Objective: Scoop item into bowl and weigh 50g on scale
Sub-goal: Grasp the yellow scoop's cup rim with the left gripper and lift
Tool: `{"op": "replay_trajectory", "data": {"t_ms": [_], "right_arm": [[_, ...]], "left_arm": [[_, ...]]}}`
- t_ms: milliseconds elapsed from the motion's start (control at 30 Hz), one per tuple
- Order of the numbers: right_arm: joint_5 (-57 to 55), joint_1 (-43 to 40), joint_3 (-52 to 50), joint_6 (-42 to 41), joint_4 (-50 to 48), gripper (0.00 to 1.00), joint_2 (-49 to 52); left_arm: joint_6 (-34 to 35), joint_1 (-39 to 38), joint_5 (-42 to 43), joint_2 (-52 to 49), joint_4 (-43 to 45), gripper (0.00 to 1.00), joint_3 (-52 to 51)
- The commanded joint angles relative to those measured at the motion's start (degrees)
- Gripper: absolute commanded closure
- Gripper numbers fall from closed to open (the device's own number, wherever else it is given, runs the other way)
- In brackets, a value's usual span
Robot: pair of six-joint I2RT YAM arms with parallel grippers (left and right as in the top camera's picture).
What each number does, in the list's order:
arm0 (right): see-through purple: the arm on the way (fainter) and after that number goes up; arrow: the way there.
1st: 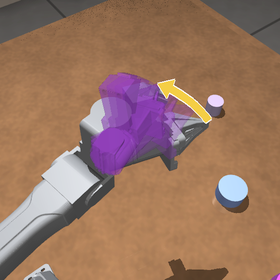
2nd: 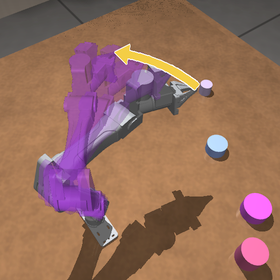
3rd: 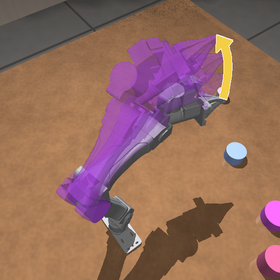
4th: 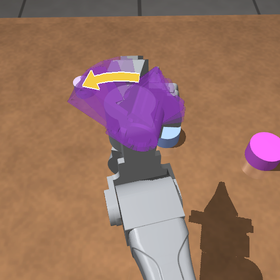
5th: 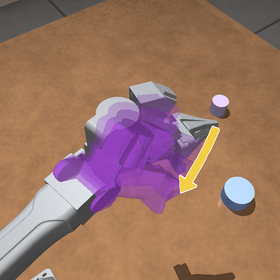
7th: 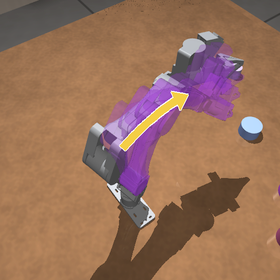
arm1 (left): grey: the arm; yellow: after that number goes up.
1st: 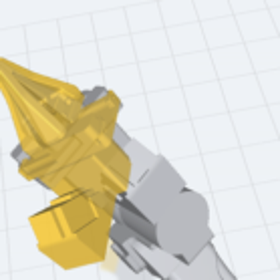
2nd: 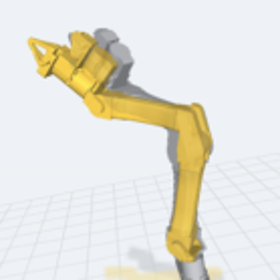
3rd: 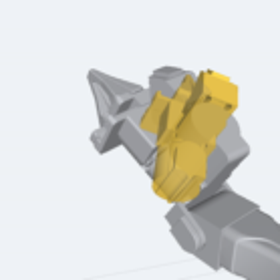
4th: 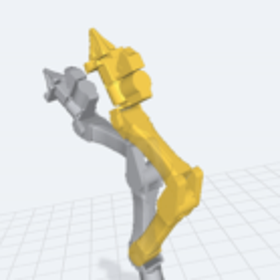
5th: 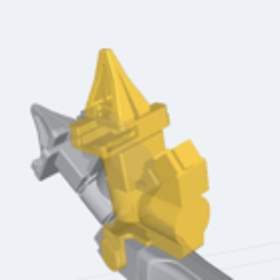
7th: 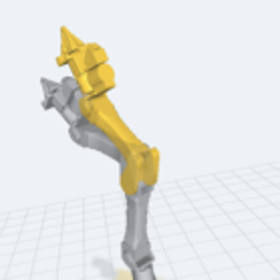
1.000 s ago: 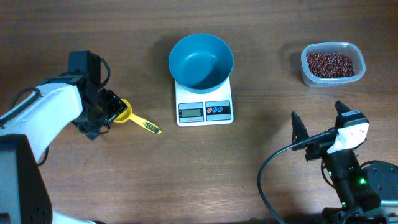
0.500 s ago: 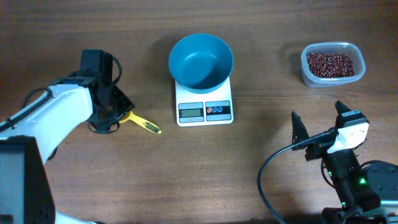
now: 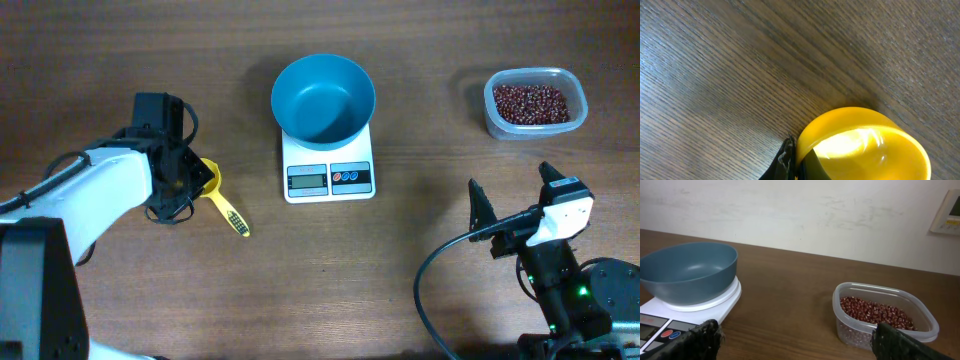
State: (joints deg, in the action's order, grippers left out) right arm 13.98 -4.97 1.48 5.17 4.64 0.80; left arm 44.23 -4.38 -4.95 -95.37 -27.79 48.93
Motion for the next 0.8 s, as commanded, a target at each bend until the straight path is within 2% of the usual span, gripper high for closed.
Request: {"op": "replay_trajectory", "data": {"t_ms": [0,133,233,400,600,700,767], "right_arm": [[-0.5,0.1,-0.6,0.4,0.0,0.01,-0.3],[-0.5,0.1,-0.6,0.4,0.0,0.01,-0.3],[-0.5,0.1,-0.6,0.4,0.0,0.01,-0.3],[-0.5,0.1,-0.6,0.4,0.0,0.01,-0.3],[-0.5,0.1,-0.6,0.4,0.0,0.02,-0.3],[-0.5,0.1,-0.6,0.4,0.0,0.01,-0.3],[-0.5,0.1,-0.6,0.4,0.0,0.01,-0.3]], "left_arm": [[0.1,-0.1,0.2,-0.3,0.2,1.0,-0.5],[0.1,-0.1,5.4,0.5,-1.4,1.0,-0.3],[0.1,-0.1,8.7,7.1,-5.1,1.0,-0.3],[0.1,-0.1,8.3,20.5,-13.8,1.0,-0.3],[0.2,-0.1,8.7,22.5,-16.4,1.0,-0.3],[5.9,-0.1,8.9,22.5,-18.5,1.0,-0.3],[14.8,-0.1,9.4,22.5,-22.4,1.0,-0.3]]}}
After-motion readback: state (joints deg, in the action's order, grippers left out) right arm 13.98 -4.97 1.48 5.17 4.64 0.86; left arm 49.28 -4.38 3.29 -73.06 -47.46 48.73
